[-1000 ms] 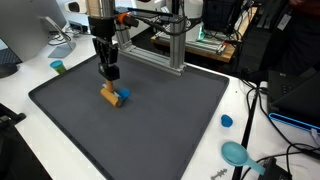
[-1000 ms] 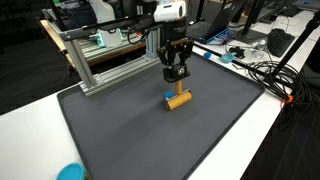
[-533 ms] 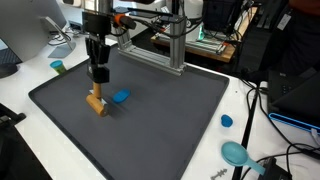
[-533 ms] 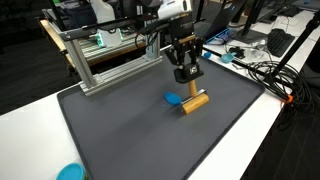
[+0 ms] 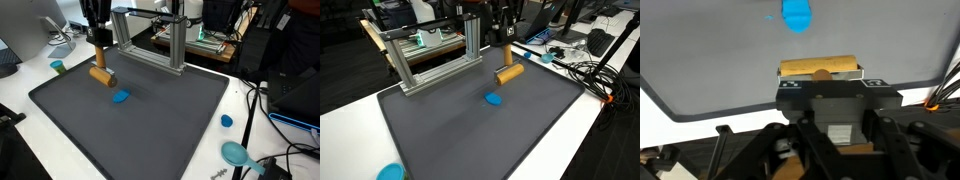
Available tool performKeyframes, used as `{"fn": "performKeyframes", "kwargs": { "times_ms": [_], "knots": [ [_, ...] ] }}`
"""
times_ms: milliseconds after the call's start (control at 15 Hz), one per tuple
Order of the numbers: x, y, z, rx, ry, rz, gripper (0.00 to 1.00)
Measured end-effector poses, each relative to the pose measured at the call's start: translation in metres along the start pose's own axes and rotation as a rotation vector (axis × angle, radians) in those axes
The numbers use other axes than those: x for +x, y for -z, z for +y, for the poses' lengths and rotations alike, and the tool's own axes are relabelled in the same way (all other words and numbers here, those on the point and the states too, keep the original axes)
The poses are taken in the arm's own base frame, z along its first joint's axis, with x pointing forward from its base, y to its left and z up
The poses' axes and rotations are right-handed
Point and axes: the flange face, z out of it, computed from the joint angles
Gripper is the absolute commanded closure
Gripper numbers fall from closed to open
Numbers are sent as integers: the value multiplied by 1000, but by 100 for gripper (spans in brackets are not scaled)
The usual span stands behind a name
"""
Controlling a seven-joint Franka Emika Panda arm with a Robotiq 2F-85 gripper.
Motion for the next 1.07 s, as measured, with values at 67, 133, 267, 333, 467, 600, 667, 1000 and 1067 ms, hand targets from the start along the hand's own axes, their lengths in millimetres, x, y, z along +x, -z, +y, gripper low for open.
{"fn": "performKeyframes", "kwargs": {
  "times_ms": [67, 133, 267, 333, 467, 600, 667, 1000, 1067],
  "knots": [
    [-3, -4, 2, -2, -3, -11, 79],
    [-7, -11, 4, -5, -6, -25, 79],
    [-18, -29, 9, -11, -12, -50, 79],
    [-26, -40, 12, -15, -14, -67, 79],
    [-44, -62, 18, -23, -21, -100, 79],
    [-61, -80, 23, -28, -25, -104, 79],
    [-66, -85, 24, -27, -26, -84, 54],
    [-71, -90, 25, -25, -27, -25, 79],
    [-71, -90, 25, -25, -27, -27, 79]
  ]
}}
